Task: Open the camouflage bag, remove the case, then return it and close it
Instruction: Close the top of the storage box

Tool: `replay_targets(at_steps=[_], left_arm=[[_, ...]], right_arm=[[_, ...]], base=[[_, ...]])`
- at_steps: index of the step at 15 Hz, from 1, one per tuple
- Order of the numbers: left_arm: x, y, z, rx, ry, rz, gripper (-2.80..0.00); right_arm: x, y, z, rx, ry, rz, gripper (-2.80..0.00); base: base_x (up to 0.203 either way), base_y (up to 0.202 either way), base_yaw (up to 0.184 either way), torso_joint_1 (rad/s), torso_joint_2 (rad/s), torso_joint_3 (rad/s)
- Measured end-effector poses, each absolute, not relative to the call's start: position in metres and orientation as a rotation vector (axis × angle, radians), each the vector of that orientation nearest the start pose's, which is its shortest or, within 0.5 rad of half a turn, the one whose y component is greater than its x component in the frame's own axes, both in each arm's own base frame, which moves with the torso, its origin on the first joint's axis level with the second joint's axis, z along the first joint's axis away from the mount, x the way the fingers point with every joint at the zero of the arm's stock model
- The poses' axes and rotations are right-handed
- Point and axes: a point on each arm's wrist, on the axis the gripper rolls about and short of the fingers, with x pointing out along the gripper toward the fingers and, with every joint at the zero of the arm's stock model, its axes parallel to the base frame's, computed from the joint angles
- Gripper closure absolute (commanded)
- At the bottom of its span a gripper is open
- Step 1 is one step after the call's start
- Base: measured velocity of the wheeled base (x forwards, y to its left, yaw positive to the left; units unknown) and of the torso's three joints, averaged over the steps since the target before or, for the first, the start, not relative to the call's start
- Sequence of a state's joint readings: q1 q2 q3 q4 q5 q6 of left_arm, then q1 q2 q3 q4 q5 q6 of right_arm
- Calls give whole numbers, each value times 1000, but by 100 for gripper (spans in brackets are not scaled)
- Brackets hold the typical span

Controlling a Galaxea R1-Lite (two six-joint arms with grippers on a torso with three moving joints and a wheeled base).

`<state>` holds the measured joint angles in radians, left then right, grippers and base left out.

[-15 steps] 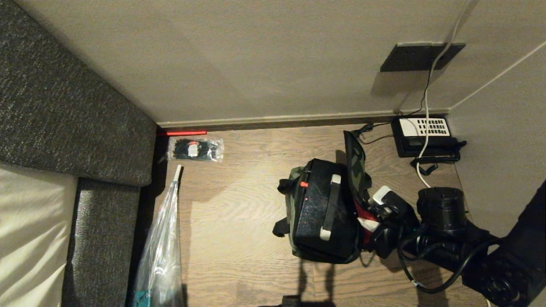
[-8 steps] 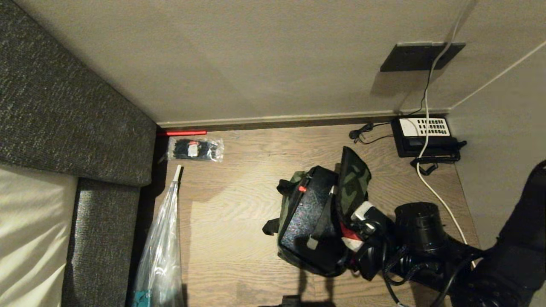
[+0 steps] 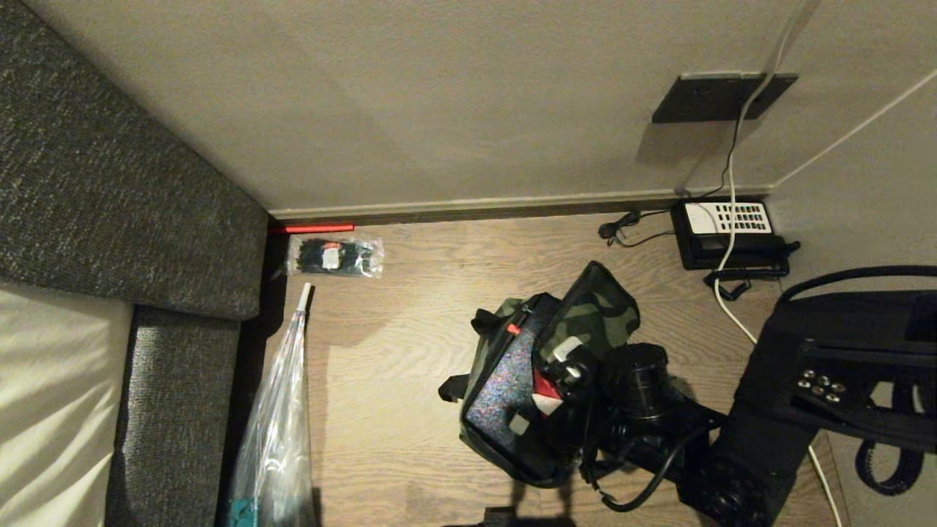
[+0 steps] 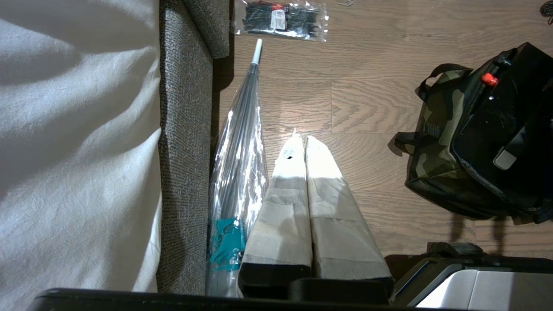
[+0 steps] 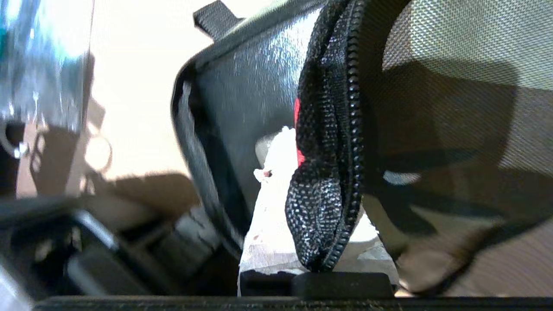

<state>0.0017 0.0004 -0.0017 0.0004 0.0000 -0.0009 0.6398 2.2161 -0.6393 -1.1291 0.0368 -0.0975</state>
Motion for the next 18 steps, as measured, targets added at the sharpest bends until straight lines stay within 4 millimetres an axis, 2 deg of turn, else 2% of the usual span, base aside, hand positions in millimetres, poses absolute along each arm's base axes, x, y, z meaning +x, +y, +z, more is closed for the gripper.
replay_targets(at_steps=[6, 7, 8, 18], left_arm=[[-23, 0, 76, -1, -1, 2, 0], [-23, 0, 76, -1, -1, 1, 0], [-23, 0, 76, -1, -1, 2, 0], [-23, 0, 76, -1, -1, 1, 0]], right_arm=[[277, 230, 3, -215, 424, 727, 0], [277, 232, 1, -217, 424, 726, -38], [277, 233, 0, -213, 426, 718, -280], [283, 251, 11, -40, 410, 681, -280]], base=[[0, 0, 0, 0, 0, 0], [0, 0, 0, 0, 0, 0], [0, 0, 0, 0, 0, 0], [0, 0, 0, 0, 0, 0]])
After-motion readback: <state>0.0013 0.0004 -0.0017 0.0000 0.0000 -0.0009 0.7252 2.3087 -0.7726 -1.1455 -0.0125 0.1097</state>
